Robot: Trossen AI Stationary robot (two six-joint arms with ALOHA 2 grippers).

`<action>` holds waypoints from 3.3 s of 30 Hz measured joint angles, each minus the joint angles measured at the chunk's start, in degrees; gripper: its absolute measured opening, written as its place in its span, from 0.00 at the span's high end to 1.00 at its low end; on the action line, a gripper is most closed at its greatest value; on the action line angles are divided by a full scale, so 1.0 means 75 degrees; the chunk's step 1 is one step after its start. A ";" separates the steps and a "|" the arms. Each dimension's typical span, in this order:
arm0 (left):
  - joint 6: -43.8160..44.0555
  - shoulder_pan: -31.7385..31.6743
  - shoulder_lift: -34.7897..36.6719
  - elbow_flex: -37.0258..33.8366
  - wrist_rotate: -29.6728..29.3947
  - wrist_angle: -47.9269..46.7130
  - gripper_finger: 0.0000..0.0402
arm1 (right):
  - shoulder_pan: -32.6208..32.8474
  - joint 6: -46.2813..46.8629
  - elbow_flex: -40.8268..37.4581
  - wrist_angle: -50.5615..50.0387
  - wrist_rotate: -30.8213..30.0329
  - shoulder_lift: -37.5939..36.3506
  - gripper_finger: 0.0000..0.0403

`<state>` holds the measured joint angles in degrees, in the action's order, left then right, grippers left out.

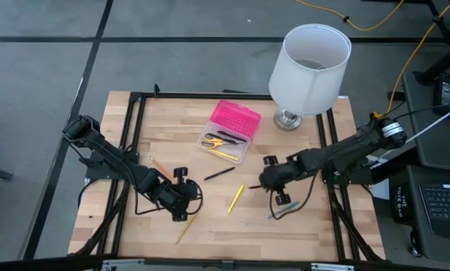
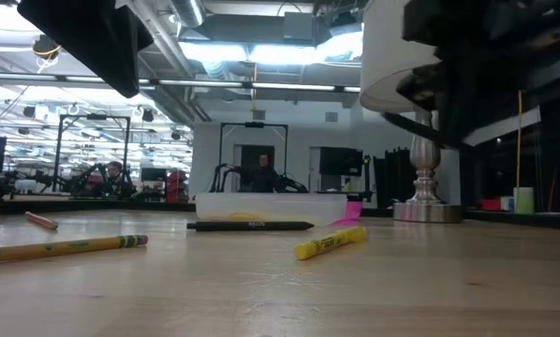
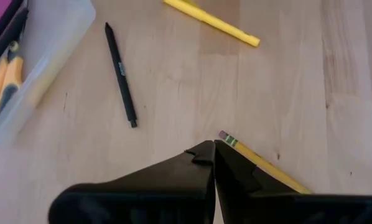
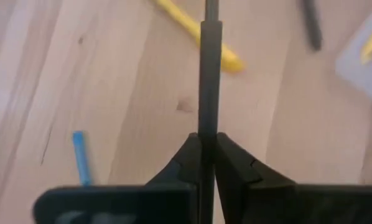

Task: Pick & place school supplies into a supply box
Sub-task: Put the black pen into the pink supply box

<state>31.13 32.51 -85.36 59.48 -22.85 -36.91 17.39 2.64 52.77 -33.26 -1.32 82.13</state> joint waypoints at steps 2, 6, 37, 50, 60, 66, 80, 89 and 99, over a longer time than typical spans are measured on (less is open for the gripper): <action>-0.0339 0.0000 0.0000 0.0000 -0.0023 -0.0001 0.99 | -0.0147 -0.0298 -0.0105 0.0382 -0.0001 -0.0058 0.93; -0.0763 -0.0034 0.0000 0.0000 -0.0023 0.0043 0.99 | -0.0565 -0.0792 -0.0522 0.1071 0.0008 -0.0223 0.93; -0.1439 -0.0134 0.0006 -0.2133 -0.2302 0.3482 0.99 | -0.0321 -0.0191 -0.1863 0.5732 -0.1193 -0.0586 0.93; -0.1454 -0.0134 0.0003 -0.2133 -0.2431 0.3480 0.99 | -0.0321 -0.0171 -0.1848 0.6584 -0.2834 -0.0170 0.93; -0.1455 -0.0149 0.0003 -0.2136 -0.3047 0.3491 0.99 | -0.0700 0.0442 -0.1482 0.6199 -0.3553 -0.0135 0.93; -0.1457 -0.0149 0.0000 -0.2136 -0.3060 0.3459 0.99 | -0.1163 0.0496 -0.1022 0.5700 -0.3551 -0.0090 0.93; -0.1856 -0.0149 -0.0003 -0.2139 -0.3059 0.3432 0.99 | -0.2100 0.0868 0.0326 0.4518 -0.3046 0.1255 0.93; -0.1859 -0.0149 -0.0003 -0.2139 -0.3060 0.3418 0.99 | -0.2659 0.0755 0.2151 0.2672 -0.2194 0.2670 0.93; -0.1858 -0.0149 -0.0003 -0.2139 -0.3057 0.3403 0.99 | -0.2880 0.0577 0.2891 0.2134 -0.1585 0.3460 0.93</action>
<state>17.20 31.40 -85.38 43.44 -45.78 -11.38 -4.21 6.96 74.45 -17.25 -13.21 108.08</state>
